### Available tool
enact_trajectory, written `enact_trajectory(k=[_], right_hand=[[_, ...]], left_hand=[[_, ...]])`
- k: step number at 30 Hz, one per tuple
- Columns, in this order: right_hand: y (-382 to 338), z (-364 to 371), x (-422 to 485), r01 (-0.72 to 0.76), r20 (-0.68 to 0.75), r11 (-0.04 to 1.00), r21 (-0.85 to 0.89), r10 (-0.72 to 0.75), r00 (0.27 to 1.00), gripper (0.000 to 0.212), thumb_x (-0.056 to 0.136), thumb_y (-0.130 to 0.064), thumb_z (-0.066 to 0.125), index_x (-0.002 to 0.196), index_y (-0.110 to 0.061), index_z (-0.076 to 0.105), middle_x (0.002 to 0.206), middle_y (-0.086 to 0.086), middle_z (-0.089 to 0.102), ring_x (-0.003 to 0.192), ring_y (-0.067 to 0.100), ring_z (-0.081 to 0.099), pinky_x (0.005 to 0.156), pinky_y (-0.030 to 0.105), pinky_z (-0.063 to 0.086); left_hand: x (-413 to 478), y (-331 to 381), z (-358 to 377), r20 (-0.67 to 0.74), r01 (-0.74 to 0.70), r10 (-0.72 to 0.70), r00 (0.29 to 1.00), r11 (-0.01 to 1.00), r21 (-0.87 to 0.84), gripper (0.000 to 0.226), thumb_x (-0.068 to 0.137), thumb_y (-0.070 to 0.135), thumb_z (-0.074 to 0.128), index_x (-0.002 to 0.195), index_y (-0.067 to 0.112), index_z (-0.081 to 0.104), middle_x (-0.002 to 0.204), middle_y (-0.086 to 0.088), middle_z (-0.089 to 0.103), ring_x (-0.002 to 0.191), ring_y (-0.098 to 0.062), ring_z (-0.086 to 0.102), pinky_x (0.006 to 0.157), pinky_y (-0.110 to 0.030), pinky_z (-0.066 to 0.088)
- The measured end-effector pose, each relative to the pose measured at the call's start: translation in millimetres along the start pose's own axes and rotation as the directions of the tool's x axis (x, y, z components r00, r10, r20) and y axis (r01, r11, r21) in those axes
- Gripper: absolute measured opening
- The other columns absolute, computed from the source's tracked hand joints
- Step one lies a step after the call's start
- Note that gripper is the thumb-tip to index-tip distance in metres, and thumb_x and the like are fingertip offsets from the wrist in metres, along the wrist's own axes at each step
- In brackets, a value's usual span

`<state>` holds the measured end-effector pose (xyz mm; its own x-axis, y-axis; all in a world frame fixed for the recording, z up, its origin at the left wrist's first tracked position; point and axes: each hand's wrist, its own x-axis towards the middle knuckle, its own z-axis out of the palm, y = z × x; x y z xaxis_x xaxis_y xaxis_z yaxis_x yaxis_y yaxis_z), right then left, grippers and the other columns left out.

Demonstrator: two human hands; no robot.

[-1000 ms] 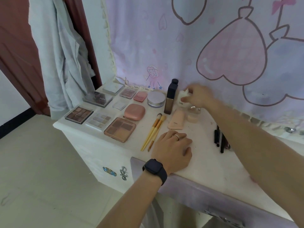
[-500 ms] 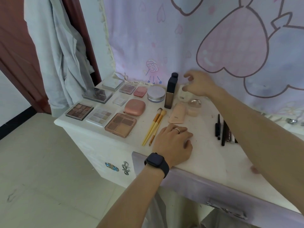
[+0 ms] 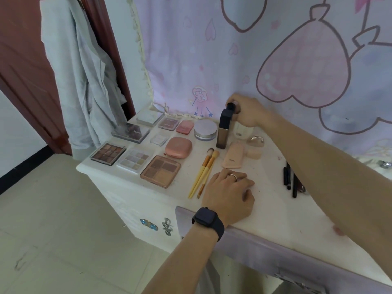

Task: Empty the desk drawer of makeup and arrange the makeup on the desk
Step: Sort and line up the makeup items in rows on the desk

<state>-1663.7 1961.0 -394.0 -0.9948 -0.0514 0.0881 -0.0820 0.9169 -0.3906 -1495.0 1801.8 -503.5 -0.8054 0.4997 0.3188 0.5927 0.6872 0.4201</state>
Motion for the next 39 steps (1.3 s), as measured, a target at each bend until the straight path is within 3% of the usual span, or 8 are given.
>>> enact_trajectory(k=[8, 15, 20, 25, 28, 32, 36, 39], right_hand=[[7.5, -18.2, -14.1, -0.021, -0.233, 0.979, 0.201, 0.069, 0.97, 0.031, 0.097, -0.025, 0.065, 0.124, -0.014, 0.053, 0.102, 0.001, 0.06, 0.092, 0.023, 0.058, 0.076, 0.034, 0.048], [9.6, -61.1, -56.8, 0.001, -0.339, 0.964, 0.266, 0.093, 0.936, 0.031, 0.096, -0.028, 0.066, 0.124, -0.019, 0.055, 0.089, -0.009, 0.06, 0.088, 0.016, 0.057, 0.062, 0.012, 0.035], [2.8, -66.9, -123.7, -0.031, -0.36, 0.946, 0.324, 0.154, 0.92, 0.023, 0.094, -0.032, 0.068, 0.113, -0.027, 0.054, 0.086, -0.02, 0.058, 0.081, -0.006, 0.053, 0.057, 0.0, 0.036], [1.4, -43.6, -197.6, -0.121, -0.286, 0.913, 0.39, 0.245, 0.926, 0.022, 0.095, -0.042, 0.065, 0.114, -0.033, 0.056, 0.09, -0.02, 0.064, 0.086, 0.001, 0.06, 0.07, 0.018, 0.042], [5.6, -23.0, -232.4, -0.135, -0.263, 0.85, 0.51, 0.303, 0.916, 0.012, 0.096, -0.037, 0.065, 0.107, -0.032, 0.062, 0.089, -0.014, 0.074, 0.089, 0.004, 0.069, 0.082, 0.029, 0.052], [12.7, -3.9, -262.7, -0.075, -0.252, 0.743, 0.665, 0.318, 0.914, 0.007, 0.102, -0.027, 0.06, 0.106, -0.029, 0.065, 0.095, -0.015, 0.076, 0.09, 0.003, 0.072, 0.08, 0.027, 0.054], [16.7, 5.4, -275.8, -0.089, -0.223, 0.666, 0.74, 0.368, 0.903, 0.015, 0.106, -0.027, 0.05, 0.111, -0.031, 0.064, 0.097, -0.013, 0.076, 0.087, 0.006, 0.073, 0.074, 0.026, 0.056], [19.6, 5.8, -279.9, -0.131, -0.172, 0.646, 0.752, 0.385, 0.907, 0.024, 0.108, -0.032, 0.043, 0.113, -0.029, 0.066, 0.093, -0.007, 0.077, 0.078, 0.009, 0.073, 0.067, 0.028, 0.057]], left_hand=[[0.9, -0.8, 1.5, -0.008, 0.004, -0.004, 1.0, 1.0, 0.001, 0.036, 0.09, 0.034, 0.052, 0.12, 0.033, 0.071, 0.127, 0.011, 0.066, 0.123, -0.017, 0.051, 0.101, -0.034, 0.042], [3.0, -3.9, 0.6, -0.004, -0.008, 0.008, 1.0, 0.999, 0.033, 0.035, 0.089, 0.035, 0.05, 0.119, 0.034, 0.07, 0.126, 0.012, 0.066, 0.122, -0.016, 0.051, 0.1, -0.034, 0.042], [3.7, -1.7, -3.5, 0.026, 0.007, -0.007, 1.0, 1.0, 0.001, 0.044, 0.09, 0.042, 0.045, 0.13, 0.034, 0.059, 0.129, 0.008, 0.064, 0.124, -0.019, 0.051, 0.1, -0.035, 0.043], [0.4, 5.7, -13.8, -0.121, 0.134, -0.18, 0.976, 0.939, -0.316, 0.082, 0.083, 0.063, 0.063, 0.148, 0.037, 0.021, 0.142, 0.004, 0.047, 0.116, -0.013, 0.054, 0.087, -0.034, 0.052], [2.5, 15.9, -23.5, -0.126, 0.092, -0.152, 0.98, 0.917, -0.388, 0.096, 0.073, 0.077, 0.064, 0.149, 0.042, 0.016, 0.14, 0.01, 0.046, 0.114, -0.007, 0.053, 0.087, -0.028, 0.05], [5.4, 20.3, -30.1, -0.004, -0.004, 0.003, 1.0, 0.966, -0.259, 0.067, 0.076, 0.084, 0.048, 0.13, 0.045, 0.038, 0.119, 0.014, 0.06, 0.102, -0.009, 0.059, 0.078, -0.024, 0.05], [-1.3, 28.8, -30.1, 0.007, -0.055, 0.057, 0.998, 0.983, -0.173, 0.059, 0.086, 0.07, 0.052, 0.129, 0.034, 0.035, 0.106, 0.011, 0.05, 0.082, -0.009, 0.054, 0.061, -0.021, 0.041], [-7.4, 32.2, -29.9, 0.003, -0.053, 0.055, 0.998, 0.98, -0.19, 0.052, 0.091, 0.059, 0.058, 0.129, 0.032, 0.034, 0.105, 0.011, 0.047, 0.077, -0.003, 0.05, 0.058, -0.016, 0.035]])
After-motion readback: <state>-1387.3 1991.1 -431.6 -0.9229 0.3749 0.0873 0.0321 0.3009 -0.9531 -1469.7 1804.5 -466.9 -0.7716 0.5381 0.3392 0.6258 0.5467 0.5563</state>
